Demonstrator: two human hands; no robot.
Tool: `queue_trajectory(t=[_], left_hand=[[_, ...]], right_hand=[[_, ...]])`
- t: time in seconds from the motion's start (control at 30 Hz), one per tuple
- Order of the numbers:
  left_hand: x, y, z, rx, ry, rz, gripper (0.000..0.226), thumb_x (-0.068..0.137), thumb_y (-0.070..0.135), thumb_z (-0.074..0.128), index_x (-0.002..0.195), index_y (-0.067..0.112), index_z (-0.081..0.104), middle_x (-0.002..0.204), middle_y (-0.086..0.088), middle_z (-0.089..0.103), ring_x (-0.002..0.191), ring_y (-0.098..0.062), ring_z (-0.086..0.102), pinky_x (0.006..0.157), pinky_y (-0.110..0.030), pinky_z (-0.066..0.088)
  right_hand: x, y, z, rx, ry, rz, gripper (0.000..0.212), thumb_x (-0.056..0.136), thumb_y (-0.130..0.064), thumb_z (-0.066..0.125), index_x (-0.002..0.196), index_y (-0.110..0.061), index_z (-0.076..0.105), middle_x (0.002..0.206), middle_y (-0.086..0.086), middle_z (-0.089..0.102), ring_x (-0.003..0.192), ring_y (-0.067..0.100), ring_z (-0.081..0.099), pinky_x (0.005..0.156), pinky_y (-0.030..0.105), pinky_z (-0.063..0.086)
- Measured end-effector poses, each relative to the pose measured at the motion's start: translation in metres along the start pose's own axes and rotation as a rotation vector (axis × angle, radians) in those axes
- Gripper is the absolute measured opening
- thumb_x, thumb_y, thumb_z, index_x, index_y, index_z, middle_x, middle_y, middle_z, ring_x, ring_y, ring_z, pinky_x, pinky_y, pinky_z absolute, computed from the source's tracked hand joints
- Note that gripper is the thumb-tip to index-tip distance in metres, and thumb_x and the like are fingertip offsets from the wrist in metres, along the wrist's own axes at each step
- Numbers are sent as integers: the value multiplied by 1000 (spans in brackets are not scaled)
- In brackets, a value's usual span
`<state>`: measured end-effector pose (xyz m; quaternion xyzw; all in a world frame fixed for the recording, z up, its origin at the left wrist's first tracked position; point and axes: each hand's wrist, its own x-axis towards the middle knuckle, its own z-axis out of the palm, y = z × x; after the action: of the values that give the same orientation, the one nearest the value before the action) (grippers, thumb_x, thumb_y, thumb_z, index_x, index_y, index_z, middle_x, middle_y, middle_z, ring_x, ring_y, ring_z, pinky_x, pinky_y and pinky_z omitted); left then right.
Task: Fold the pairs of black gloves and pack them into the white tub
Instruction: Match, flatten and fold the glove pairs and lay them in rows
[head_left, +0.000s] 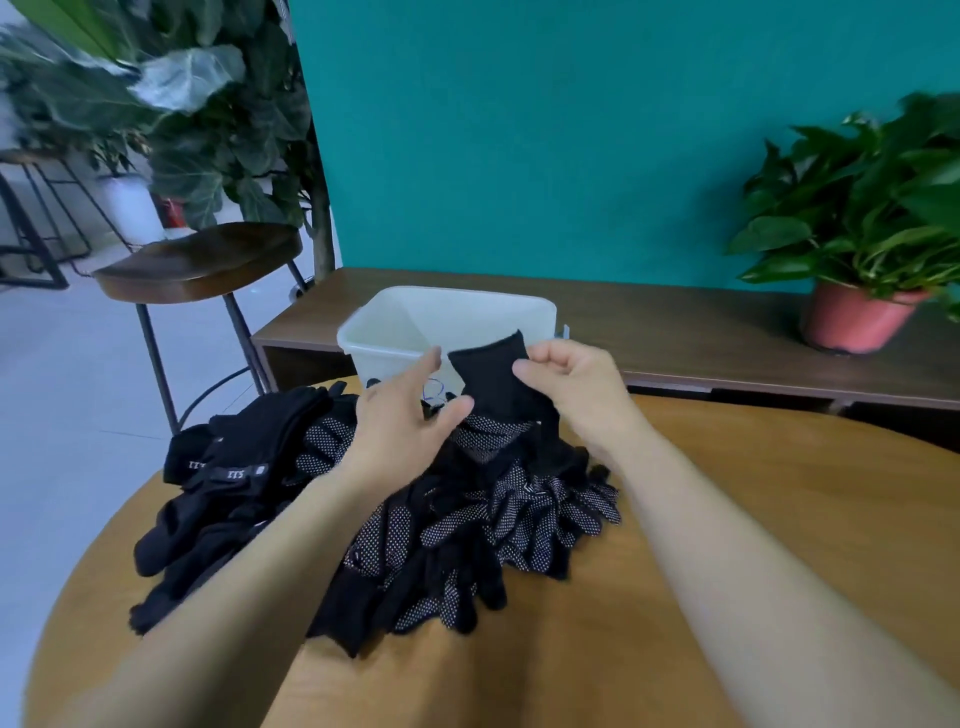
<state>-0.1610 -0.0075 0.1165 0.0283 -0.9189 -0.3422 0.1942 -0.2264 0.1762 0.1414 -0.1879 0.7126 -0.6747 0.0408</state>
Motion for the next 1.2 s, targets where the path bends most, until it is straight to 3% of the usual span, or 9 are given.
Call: queue_trajectory(t=[0.13,0.17,0.27,0.43,0.57,0.77,0.93,1.07,1.2], left_hand=[[-7,49,-35,-532,-150,-66,13,95,26,66,99,14,70,100,5,74,92,-6,64,91,-30,46],[-9,57,-42,-576,-163,-76,24,92,29,69,86,6,66,89,-3,70,82,-13,60,84,-32,44],[-23,78,-53,-537,-264,-39,52,85,43,71,85,-6,54,84,-12,58,80,-22,46,80,-36,36],[-47,118,-46,-395,-316,2,36,95,30,64,68,9,51,62,0,53,56,-12,42,59,-23,38],[-64,142,-35,-453,-418,0,38,89,38,67,77,4,55,80,-12,59,76,-21,52,85,-38,50],[-90,158,2,-558,-541,-96,32,103,22,53,99,-9,56,97,-15,68,88,-22,65,76,-28,58],[-97,159,42,-563,-576,-132,26,103,18,53,78,13,56,78,1,72,75,-13,67,68,-23,55],[-85,152,71,-417,-568,-103,9,95,19,64,88,15,67,93,-6,75,91,-21,69,95,-34,54],[-75,160,93,-287,-323,21,7,97,17,62,91,21,63,88,5,68,82,-13,62,69,-10,44]], right_hand=[[-27,-52,-14,64,-93,-38,16,92,1,61,79,-9,66,68,-4,70,59,6,63,58,17,49],[-34,-61,-18,51,-97,-35,15,92,-1,61,79,-7,65,68,-4,69,58,7,61,57,17,48],[-61,-80,-34,-17,-72,-22,7,93,-5,62,86,-2,62,66,-2,63,53,5,53,56,18,43],[-106,-85,-64,-194,-18,21,26,92,-7,64,68,-6,54,63,1,51,55,9,42,52,15,36],[-137,-88,-88,-203,15,39,20,92,-15,66,75,-7,60,74,6,57,69,16,47,64,24,38],[-177,-84,-123,-295,-208,221,17,87,-29,72,73,-21,73,88,0,76,85,16,67,86,35,48],[-182,-63,-154,-304,-187,250,31,88,-16,70,58,-21,66,74,-5,72,67,5,64,69,22,44],[-172,-36,-170,-366,-121,267,26,90,-19,69,63,-20,67,73,-5,71,65,4,61,71,24,44],[-161,-19,-185,-377,-18,168,20,91,-11,67,71,-10,71,74,18,64,69,22,55,74,34,47]])
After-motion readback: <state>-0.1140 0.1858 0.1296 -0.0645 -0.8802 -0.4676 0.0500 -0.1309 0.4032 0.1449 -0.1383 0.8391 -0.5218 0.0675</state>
